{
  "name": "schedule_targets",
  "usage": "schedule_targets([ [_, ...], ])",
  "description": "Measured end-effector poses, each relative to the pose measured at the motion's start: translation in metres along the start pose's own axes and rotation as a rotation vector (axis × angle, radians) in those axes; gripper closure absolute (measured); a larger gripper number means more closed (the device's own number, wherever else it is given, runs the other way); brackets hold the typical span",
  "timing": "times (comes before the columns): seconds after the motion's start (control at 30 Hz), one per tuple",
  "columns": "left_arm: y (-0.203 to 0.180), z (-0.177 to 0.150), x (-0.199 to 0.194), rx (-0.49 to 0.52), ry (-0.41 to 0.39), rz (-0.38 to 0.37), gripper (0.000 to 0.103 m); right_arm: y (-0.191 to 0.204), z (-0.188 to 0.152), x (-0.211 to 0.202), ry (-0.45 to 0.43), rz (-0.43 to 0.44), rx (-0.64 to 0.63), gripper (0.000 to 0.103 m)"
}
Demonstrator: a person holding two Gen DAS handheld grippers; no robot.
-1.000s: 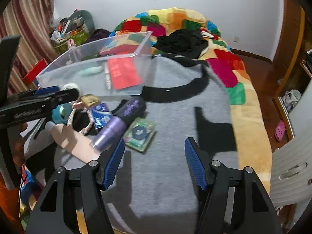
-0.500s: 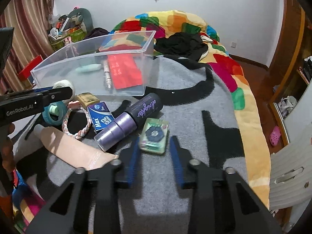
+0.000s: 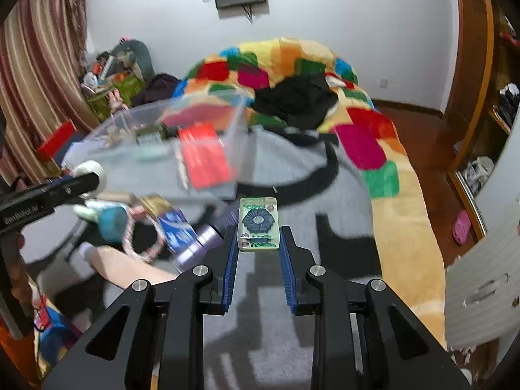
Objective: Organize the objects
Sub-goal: 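Drop the white tape roll and green card case into the clear box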
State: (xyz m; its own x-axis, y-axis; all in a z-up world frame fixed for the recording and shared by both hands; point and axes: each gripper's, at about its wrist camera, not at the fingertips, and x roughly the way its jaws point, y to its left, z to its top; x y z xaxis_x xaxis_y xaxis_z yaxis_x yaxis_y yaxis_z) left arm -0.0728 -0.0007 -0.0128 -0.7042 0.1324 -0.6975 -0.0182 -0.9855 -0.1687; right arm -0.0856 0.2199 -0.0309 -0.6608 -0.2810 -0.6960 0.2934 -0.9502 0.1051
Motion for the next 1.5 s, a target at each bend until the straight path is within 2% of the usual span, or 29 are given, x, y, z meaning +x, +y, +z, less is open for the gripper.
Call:
schedule_targets([
  [0.2, 0.007, 0.016, -0.019, -0.018, -0.058, -0.014, 0.062, 0.028, 0.031, -0.011, -0.078, 0.043, -0.060, 0.081],
  [0.47, 0.022, 0.041, -0.027, -0.035, -0.104, 0.005, 0.062, 0.052, 0.062, 0.011, -0.079, 0.094, -0.088, 0.081],
  [0.73, 0.037, 0.059, 0.006, -0.046, -0.040, 0.024, 0.062, 0.067, 0.088, 0.062, 0.016, 0.125, -0.086, 0.081],
  [0.9, 0.043, 0.056, 0.034, -0.082, 0.032, 0.001, 0.062, 0.074, 0.093, 0.091, 0.072, 0.111, -0.093, 0.081],
  [1.1, 0.037, 0.049, 0.043, -0.061, 0.057, -0.006, 0.061, 0.080, 0.090, 0.110, 0.122, 0.101, -0.107, 0.081],
  [1.23, 0.034, 0.046, 0.033, -0.043, 0.047, -0.008, 0.050, 0.083, 0.088, 0.103, 0.116, 0.096, -0.127, 0.077],
  [1.3, 0.033, 0.046, 0.024, -0.039, 0.029, -0.009, 0.045, 0.084, 0.089, 0.096, 0.102, 0.096, -0.130, 0.067],
  [1.33, 0.033, 0.045, 0.019, -0.035, 0.020, -0.012, 0.044, 0.084, 0.089, 0.093, 0.092, 0.095, -0.131, 0.065],
  [1.5, 0.039, 0.039, -0.003, -0.028, -0.018, 0.010, 0.028, 0.079, 0.088, 0.064, 0.031, 0.094, -0.135, 0.052],
])
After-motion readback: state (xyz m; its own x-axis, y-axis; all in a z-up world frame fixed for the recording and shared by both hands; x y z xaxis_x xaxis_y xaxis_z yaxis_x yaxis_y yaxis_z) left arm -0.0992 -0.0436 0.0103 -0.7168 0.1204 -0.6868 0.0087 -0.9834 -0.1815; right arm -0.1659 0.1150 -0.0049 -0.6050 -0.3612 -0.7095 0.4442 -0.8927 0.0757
